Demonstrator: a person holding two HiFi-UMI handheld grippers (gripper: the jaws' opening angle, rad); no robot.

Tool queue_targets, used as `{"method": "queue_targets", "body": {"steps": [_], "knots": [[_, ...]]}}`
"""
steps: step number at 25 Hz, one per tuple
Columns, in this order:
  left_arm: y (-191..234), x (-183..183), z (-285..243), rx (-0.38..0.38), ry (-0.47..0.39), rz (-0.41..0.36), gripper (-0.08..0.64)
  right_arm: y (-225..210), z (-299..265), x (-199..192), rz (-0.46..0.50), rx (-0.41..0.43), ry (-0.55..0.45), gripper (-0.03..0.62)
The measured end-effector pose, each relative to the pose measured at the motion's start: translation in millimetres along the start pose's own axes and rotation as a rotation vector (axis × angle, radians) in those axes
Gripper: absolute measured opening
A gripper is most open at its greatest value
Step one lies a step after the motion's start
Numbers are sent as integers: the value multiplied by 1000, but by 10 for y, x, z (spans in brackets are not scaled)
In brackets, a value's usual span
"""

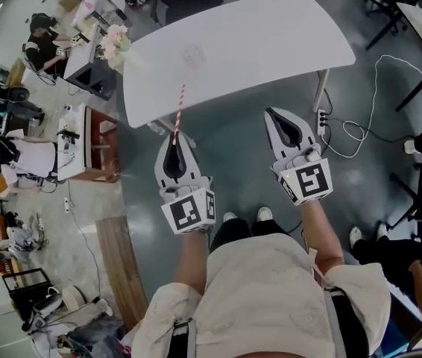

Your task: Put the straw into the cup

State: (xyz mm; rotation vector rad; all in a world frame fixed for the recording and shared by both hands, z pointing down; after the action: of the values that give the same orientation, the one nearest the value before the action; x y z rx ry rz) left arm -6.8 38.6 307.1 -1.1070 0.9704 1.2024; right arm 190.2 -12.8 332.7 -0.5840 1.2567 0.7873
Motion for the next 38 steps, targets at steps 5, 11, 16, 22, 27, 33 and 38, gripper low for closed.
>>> {"method": "queue_targets", "body": {"steps": [5,11,16,22,27,33,38], "knots": [[-19,-84,-75,3,-2,0,23,-97,-72,-67,4,0,-7,0],[212,-140,-230,18,-27,9,23,-8,-370,-90,42,19,-6,0],[434,-174,-469,27,-46,25,23,10,-715,-109,68,16,-3,0],[823,-332,-877,29,-56,47,23,62,-1291,-233,89,12,19,0],[1079,-479,-1294,13,-42,70,23,26,-1780,-302,98,-2,28,0],[1377,-749,-1763,-22,-30,99,23,12,-2318,-477,111,-31,50,1],[1626,-938,-2166,-48,-14,121,23,-4,-2781,-603,122,-55,66,1]]}}
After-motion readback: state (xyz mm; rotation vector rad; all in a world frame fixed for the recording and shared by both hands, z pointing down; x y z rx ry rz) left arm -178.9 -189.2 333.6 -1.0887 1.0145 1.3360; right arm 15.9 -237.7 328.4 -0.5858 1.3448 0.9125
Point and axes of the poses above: the fingertips, and each gripper's own axes: z backward along the fingers, y to its left, x out of its top, the point moved 2 cm from there along z, backward along the fingers, and after that the axes turned 5 degrees about -y, right-handed, at the moved point
